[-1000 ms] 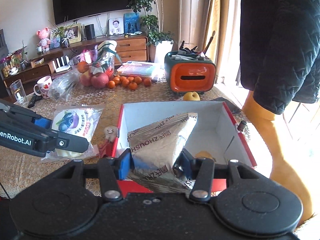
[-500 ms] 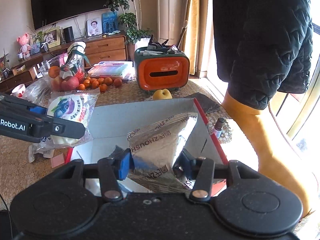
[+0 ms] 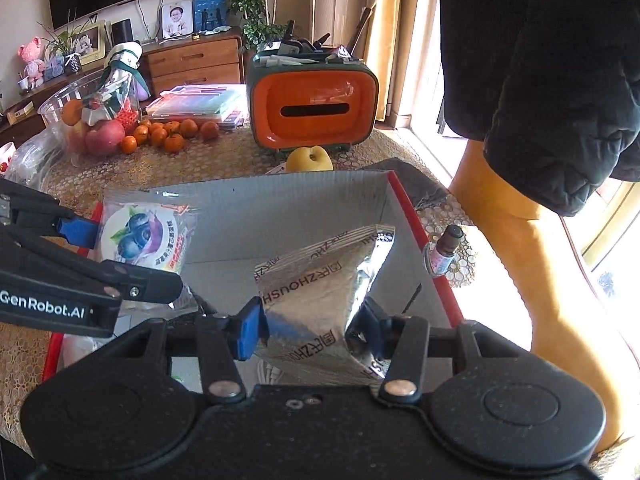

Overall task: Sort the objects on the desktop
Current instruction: 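Carry the bread bag and silver snack bag over the red box with both grippers, then lower both bags into the red box and open both grippers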

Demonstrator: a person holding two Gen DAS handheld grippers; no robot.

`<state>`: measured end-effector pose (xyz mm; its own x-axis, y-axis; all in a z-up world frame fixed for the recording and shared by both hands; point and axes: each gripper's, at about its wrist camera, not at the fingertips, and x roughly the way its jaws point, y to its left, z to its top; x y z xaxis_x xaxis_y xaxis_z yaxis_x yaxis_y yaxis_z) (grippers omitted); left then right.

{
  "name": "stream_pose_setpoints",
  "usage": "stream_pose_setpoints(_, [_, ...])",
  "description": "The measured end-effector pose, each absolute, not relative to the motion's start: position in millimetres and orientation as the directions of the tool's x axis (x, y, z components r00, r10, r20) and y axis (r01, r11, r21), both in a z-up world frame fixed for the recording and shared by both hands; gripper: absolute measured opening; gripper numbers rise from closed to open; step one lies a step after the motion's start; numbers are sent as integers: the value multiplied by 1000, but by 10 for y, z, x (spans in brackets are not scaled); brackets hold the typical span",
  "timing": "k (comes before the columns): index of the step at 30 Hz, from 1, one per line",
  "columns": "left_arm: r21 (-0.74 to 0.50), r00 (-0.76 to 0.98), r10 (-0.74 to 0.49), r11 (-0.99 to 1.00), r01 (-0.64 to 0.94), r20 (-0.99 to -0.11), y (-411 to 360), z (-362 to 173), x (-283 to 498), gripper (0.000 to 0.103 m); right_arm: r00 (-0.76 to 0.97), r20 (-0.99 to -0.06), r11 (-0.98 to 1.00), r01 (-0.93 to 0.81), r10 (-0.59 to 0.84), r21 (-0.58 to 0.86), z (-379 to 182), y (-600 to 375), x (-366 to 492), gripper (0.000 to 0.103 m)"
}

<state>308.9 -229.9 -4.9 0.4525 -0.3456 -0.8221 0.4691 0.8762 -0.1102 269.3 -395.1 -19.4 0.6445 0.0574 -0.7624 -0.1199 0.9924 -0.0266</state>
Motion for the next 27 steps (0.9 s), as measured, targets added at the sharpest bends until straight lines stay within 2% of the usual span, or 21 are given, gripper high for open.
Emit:
stream_pose_setpoints(15, [-69, 431, -307, 871, 486, -849, -2384, -387, 3160, 58, 599, -800, 985, -158, 40, -70, -505, -3881, 2771, 50])
stream_pose_setpoints(22, [-105, 412, -339, 864, 493, -846, -2397, -381, 3130, 58, 608, -793, 984, -156, 29, -83, -467, -3940, 2724, 58])
stream_pose_setpoints(26, [-136, 424, -365, 867, 480, -829, -2349, -299, 3068, 72, 625, -780, 984, -158, 33, -85, -414, -3973, 2657, 63])
stream_pose_setpoints(27, [-143, 427, -373, 865, 481, -823, -2332, -270, 3051, 73, 629, -777, 984, -157, 39, -78, -394, -3984, 2643, 64])
